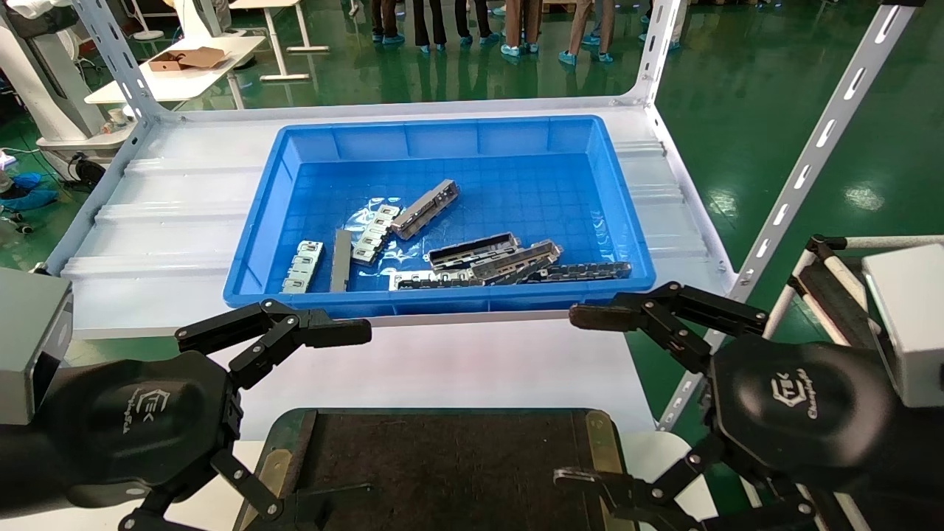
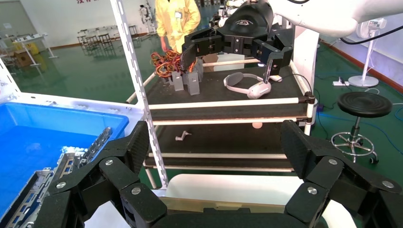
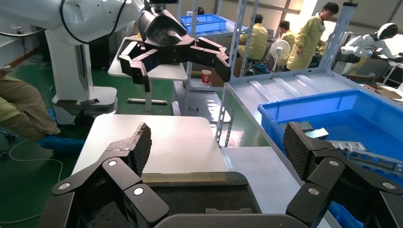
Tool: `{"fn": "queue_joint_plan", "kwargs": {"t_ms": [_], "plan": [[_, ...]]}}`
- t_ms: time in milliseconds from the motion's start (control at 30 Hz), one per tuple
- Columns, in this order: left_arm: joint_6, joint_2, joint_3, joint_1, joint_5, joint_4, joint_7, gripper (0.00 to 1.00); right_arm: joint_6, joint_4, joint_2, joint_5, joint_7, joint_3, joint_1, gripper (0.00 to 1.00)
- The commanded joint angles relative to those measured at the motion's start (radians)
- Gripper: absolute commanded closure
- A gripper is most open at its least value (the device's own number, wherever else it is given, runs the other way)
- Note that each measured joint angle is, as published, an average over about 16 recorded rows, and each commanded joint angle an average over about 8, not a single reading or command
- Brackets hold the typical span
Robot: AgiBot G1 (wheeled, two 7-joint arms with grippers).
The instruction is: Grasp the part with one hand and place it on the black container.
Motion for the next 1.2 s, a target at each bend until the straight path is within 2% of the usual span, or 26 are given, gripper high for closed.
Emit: {"fn": "queue_joint_plan", "kwargs": {"t_ms": [33,1200], "plan": [[0.000,0.000,0.000,0.000,0.000,0.000,0.000,0.00,0.000,0.000,0.000,0.000,0.000,0.000,0.000,0.00],[0.000,0.000,0.000,0.000,0.000,0.000,0.000,0.00,0.000,0.000,0.000,0.000,0.000,0.000,0.000,0.00]]}}
